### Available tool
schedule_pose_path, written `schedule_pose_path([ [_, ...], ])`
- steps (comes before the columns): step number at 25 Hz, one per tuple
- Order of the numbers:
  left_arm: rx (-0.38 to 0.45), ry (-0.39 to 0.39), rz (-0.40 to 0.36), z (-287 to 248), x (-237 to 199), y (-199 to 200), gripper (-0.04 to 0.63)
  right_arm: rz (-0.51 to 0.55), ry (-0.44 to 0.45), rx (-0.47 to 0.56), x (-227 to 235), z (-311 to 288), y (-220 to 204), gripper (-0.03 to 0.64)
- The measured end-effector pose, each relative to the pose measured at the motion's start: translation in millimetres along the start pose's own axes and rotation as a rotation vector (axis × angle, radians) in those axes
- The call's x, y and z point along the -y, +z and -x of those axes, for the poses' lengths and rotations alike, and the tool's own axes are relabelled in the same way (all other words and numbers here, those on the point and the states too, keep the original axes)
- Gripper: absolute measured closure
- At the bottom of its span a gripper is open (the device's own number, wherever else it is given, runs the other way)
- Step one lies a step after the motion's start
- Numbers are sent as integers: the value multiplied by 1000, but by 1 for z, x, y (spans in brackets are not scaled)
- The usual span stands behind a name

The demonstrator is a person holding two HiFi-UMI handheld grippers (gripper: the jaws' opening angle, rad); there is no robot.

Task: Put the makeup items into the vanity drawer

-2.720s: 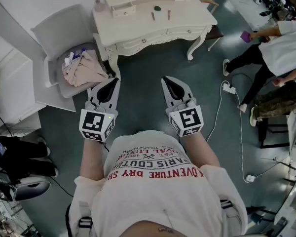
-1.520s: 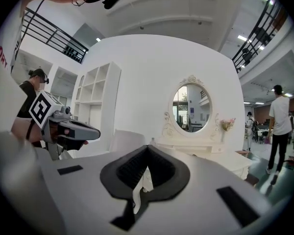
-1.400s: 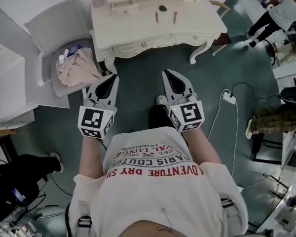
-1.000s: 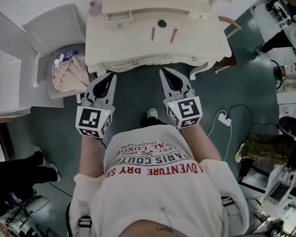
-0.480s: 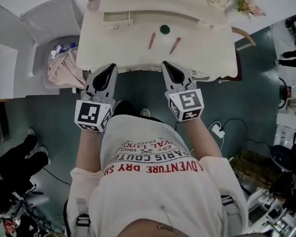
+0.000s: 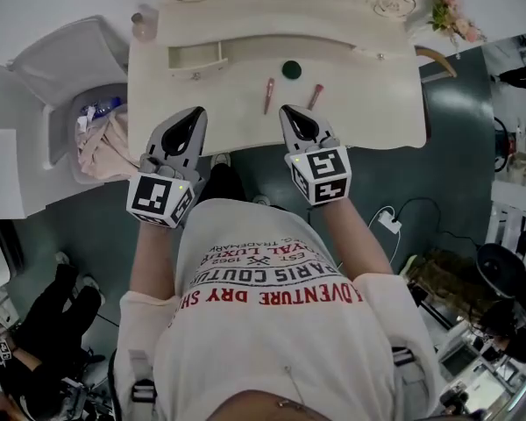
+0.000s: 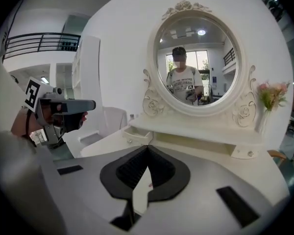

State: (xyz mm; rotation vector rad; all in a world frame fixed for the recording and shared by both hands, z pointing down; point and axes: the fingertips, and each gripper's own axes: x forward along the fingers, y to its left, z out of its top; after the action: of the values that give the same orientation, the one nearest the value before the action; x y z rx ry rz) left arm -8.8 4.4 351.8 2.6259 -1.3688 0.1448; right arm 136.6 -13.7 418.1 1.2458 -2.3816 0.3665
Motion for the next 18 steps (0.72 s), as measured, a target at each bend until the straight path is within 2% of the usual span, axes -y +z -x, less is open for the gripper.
schedule_pose_path([
  [5, -35, -56, 18, -41, -40, -18, 588, -38, -21, -166, 13, -59, -34, 618],
  [10, -104, -133, -12, -70, -56, -49, 588, -66, -39, -346, 23, -99, -82, 618],
  [11, -116, -143, -4, -74, -58, -54, 588, -87, -37, -375, 23, -104, -91, 577],
  [12, -127, -152, 6, -78, -60, -60, 588, -110, -33, -400, 23, -109, -98, 493],
  [18, -189, -199, 35, -96, -67, -84, 588, -176, -78, -490, 33, -130, -123, 468],
])
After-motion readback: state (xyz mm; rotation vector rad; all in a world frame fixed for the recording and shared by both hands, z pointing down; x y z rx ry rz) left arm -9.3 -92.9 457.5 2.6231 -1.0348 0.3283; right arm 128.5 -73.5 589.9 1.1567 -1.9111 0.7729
